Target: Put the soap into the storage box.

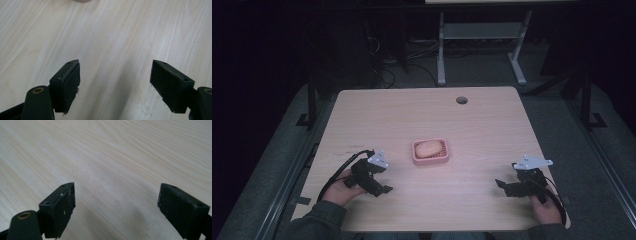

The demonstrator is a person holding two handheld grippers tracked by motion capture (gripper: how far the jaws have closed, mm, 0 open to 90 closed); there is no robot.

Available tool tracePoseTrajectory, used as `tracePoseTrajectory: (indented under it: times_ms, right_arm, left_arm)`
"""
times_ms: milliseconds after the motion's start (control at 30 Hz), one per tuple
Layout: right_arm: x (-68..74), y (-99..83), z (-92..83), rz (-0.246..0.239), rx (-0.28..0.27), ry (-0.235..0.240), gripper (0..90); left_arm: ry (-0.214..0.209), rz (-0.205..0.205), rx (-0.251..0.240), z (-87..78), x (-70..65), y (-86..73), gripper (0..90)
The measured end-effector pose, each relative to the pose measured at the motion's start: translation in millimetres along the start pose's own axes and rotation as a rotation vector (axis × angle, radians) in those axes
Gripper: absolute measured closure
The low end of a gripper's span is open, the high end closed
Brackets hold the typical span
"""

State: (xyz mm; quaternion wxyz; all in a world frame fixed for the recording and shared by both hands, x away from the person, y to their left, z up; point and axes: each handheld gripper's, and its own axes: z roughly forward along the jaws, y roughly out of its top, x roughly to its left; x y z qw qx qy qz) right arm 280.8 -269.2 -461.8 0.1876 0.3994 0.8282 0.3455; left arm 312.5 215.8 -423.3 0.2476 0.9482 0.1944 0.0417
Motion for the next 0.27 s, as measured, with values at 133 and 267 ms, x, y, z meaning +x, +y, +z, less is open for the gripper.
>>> tracePoseTrajectory:
  times_ms: [133,267]
  right_arm:
    - [0.1,-0.2,0.0,-0.002,0.001,0.0,14.1]
    - [0.8,0.1,-1.0,-0.001,-0.002,-0.001,14.1]
  left_arm:
    - [0.011,-0.011,-0.02,-4.0,-3.2,-7.5,23.9]
    - [0.017,-0.027,-0.047,-6.2,-7.9,-18.3,23.8]
